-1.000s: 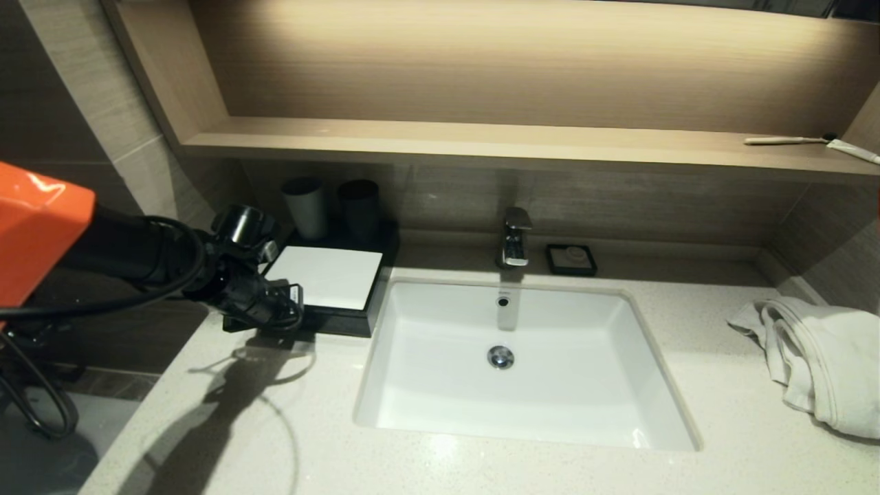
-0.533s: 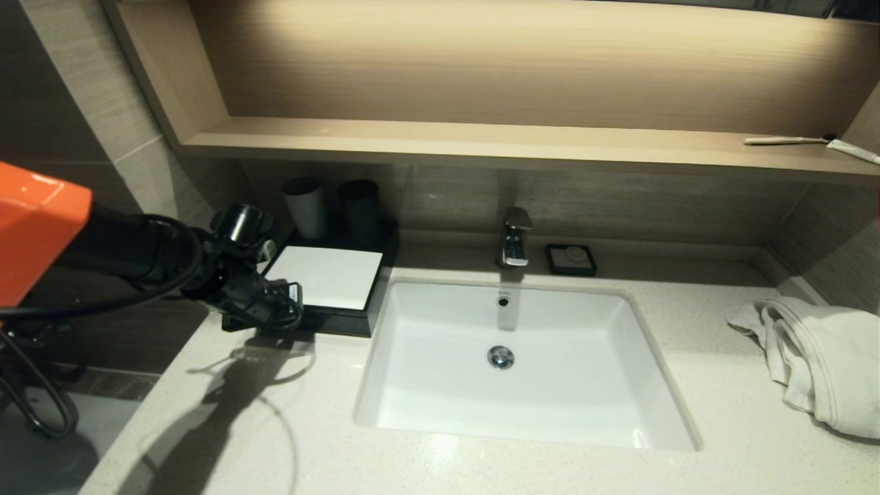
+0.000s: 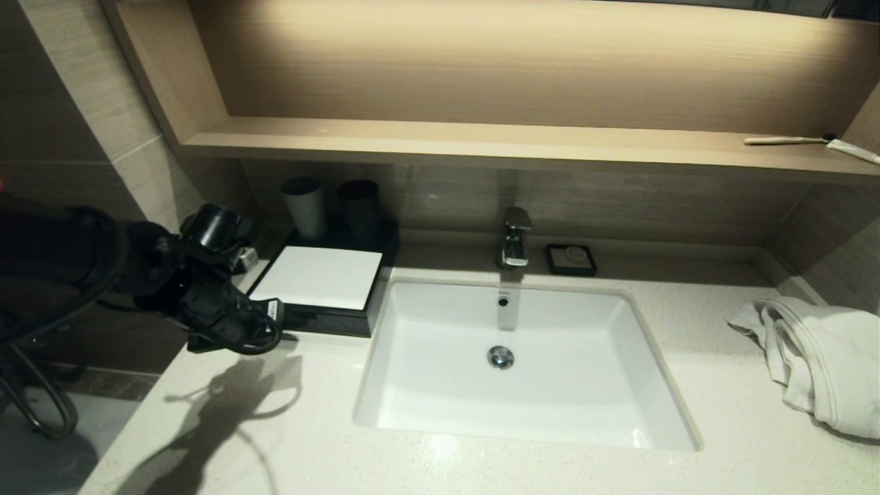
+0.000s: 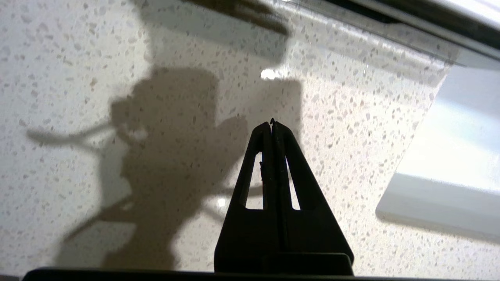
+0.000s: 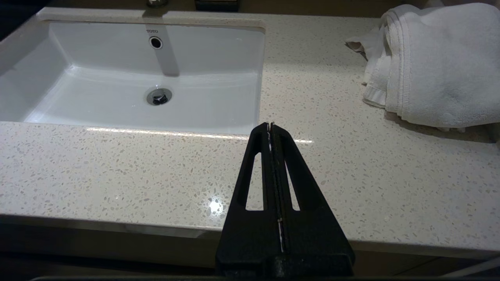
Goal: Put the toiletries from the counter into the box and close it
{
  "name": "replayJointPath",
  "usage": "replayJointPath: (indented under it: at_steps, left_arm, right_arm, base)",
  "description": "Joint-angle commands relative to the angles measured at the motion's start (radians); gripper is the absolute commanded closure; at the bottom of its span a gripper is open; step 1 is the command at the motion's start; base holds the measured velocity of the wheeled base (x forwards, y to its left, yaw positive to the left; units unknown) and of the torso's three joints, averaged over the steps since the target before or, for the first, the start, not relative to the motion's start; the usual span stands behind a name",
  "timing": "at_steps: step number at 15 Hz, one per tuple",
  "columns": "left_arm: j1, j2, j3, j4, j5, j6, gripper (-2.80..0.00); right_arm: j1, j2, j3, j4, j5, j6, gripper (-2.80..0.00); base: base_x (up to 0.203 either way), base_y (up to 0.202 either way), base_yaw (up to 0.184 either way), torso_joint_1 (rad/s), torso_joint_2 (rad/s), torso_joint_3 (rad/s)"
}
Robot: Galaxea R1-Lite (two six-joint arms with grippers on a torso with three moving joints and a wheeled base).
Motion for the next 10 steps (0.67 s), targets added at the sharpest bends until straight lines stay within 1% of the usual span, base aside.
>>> replayJointPath:
  at_steps: [1,5,7,8,9,10]
  left_arm:
    - [-0.001,-0.098,0.056,0.002,0.001,0.0,0.0]
    - [0.001,-0.224,0.127,-0.013,0.012,0.01,0.0]
    - [0.011,-0.272,0.167,-0.047,0.062,0.035,0.0]
    - [0.033,-0.287,0.194,-0.086,0.073,0.06,0.0]
    - [0.071,-0.302,0.224,-0.135,0.075,0.094,0.0]
    - [0.121,-0.318,0.265,-0.192,0.076,0.142,0.0]
  right_arm:
    - [0.0,0.0,0.0,0.0,0.001,0.0,0.0]
    - [-0.001,0.0,0.0,0.0,0.0,-0.001,0.0]
    - [0.0,0.0,0.0,0.0,0.0,-0.001,0.0]
    - [0.0,0.0,0.0,0.0,0.001,0.0,0.0]
    - [0.0,0.0,0.0,0.0,0.0,0.0,0.0]
    - [0.0,0.0,0.0,0.0,0.0,0.0,0.0]
  base:
    - [0.0,0.0,0.0,0.0,0.0,0.0]
    - [0.0,0.0,0.0,0.0,0.0,0.0]
    - [0.0,0.0,0.0,0.0,0.0,0.0]
    - [0.0,0.0,0.0,0.0,0.0,0.0]
    - [0.0,0.0,0.0,0.0,0.0,0.0]
    - [0.0,0.0,0.0,0.0,0.0,0.0]
